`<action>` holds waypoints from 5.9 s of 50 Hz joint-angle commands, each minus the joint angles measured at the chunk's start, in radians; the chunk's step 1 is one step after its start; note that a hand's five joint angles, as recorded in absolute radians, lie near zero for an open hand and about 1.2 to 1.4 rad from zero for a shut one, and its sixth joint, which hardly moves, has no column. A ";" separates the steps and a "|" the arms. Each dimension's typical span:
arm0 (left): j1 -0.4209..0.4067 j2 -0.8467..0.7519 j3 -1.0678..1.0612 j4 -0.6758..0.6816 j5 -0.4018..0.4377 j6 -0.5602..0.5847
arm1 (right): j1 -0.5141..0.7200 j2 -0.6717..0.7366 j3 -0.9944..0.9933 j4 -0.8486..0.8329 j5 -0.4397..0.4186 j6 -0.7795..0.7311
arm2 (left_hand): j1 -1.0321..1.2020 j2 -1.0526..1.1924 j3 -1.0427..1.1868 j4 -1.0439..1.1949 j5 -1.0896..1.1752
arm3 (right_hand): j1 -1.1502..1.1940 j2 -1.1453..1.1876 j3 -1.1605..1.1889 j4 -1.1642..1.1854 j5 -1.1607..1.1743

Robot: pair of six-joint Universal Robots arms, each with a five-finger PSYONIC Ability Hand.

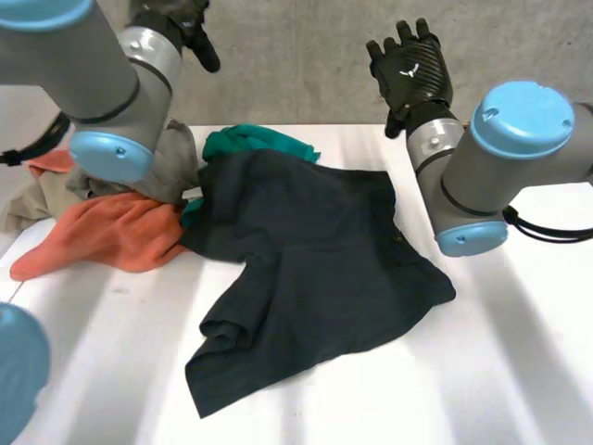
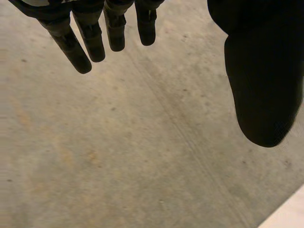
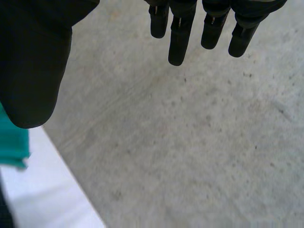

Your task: Fold the laundry.

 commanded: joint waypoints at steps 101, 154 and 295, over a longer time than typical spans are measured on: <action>-0.086 0.374 -0.182 0.346 0.050 0.157 | -0.269 -0.371 0.039 -0.060 -0.191 0.264 | 1.204 1.194 1.191 1.195 1.173 | 1.180 0.991 1.194 1.190 1.175; -0.284 0.420 -1.194 0.203 -0.085 0.204 | -0.416 -0.424 0.777 0.297 -0.403 0.228 | 0.379 0.370 0.366 0.371 0.348 | 0.282 0.093 0.295 0.292 0.277; -0.194 -0.405 0.257 0.076 -0.063 0.438 | -0.419 0.009 0.370 -0.122 -0.285 -0.068 | 1.204 1.194 1.191 1.195 1.173 | 1.180 0.991 1.194 1.190 1.175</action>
